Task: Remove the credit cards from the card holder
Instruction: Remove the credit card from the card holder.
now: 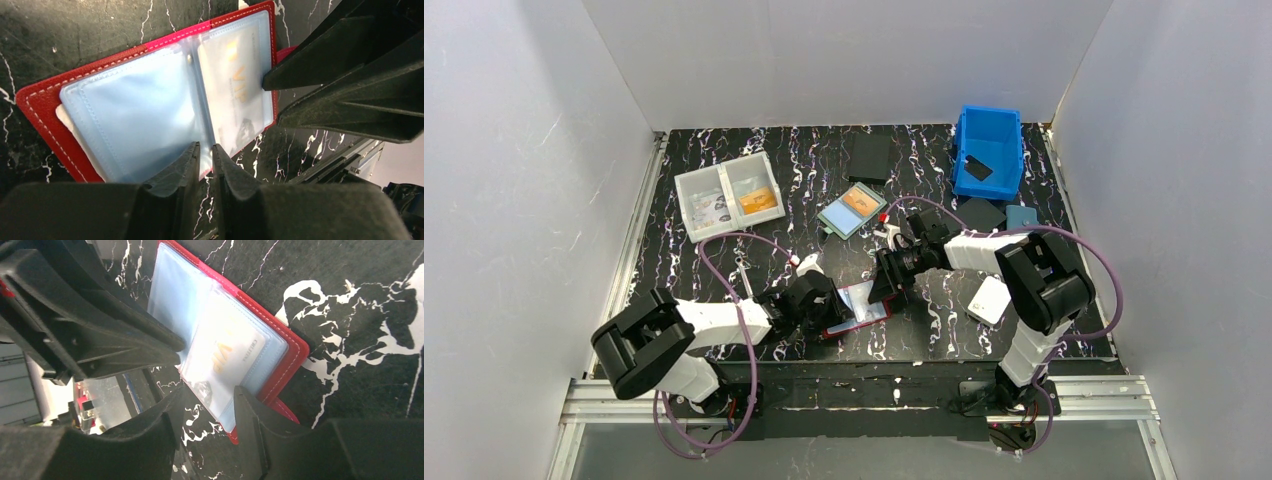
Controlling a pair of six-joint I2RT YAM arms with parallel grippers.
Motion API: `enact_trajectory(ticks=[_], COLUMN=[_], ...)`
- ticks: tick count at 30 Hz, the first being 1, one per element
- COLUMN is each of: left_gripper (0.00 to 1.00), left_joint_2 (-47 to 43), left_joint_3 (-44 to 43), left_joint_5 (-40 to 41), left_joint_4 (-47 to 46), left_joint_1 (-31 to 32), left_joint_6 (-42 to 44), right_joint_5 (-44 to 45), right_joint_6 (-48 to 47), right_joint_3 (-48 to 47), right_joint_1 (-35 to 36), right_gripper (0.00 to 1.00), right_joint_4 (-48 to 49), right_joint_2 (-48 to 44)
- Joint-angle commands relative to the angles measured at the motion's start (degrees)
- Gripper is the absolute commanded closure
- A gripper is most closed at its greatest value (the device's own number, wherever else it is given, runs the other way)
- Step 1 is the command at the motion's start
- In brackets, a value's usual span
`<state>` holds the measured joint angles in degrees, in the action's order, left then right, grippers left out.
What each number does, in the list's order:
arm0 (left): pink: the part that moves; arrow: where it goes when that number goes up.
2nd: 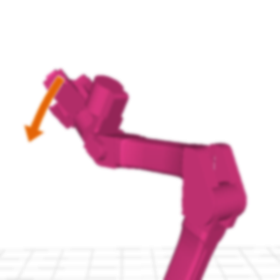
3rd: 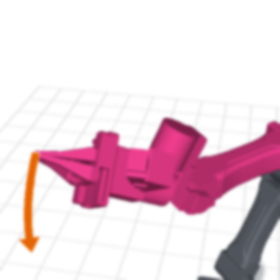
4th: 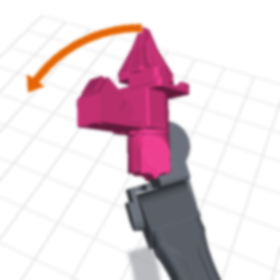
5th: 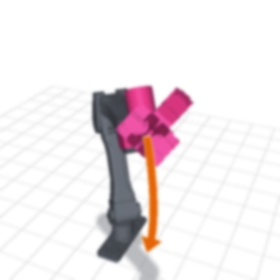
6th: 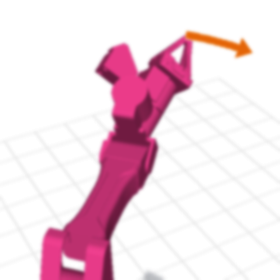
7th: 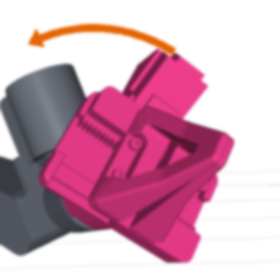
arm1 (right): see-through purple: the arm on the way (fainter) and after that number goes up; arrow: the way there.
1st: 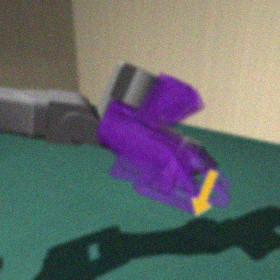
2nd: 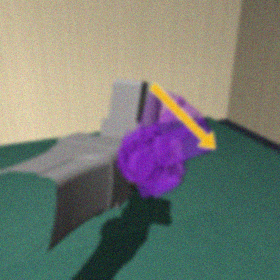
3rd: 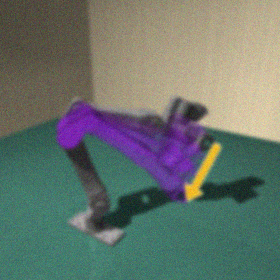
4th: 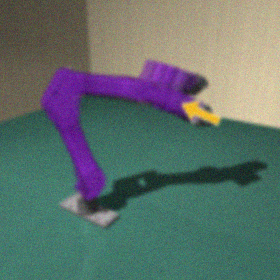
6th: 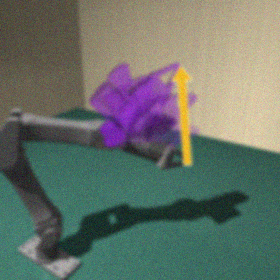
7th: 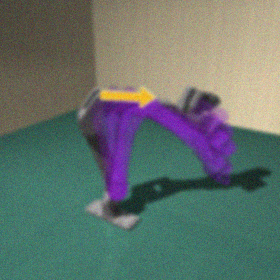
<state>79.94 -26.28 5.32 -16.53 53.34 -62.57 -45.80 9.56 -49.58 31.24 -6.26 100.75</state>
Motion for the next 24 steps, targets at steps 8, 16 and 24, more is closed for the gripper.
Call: enact_trajectory(ticks=[8,16,24], left_gripper=[0.93,0.91,0.46], left_joint_2=[8.5,9.6,5.5], left_joint_3=[0.1,0.1,1.0], left_joint_5=[-0.3,-0.5,-2.4], left_joint_4=[4.5,4.5,2.5], left_joint_1=[-0.8,-1.0,-1.1], left_joint_6=[2.3,2.2,2.4], right_joint_5=[-8.1,-13.5,-16.2], right_joint_6=[7.5,14.6,18.6], right_joint_3=[2.2,4.4,5.1], right_joint_1=[-0.1,-0.6,-0.6], right_gripper=[0.5,0.5,0.5], right_joint_4=[7.7,15.2,19.0], right_joint_2=[3.1,3.3,3.3])
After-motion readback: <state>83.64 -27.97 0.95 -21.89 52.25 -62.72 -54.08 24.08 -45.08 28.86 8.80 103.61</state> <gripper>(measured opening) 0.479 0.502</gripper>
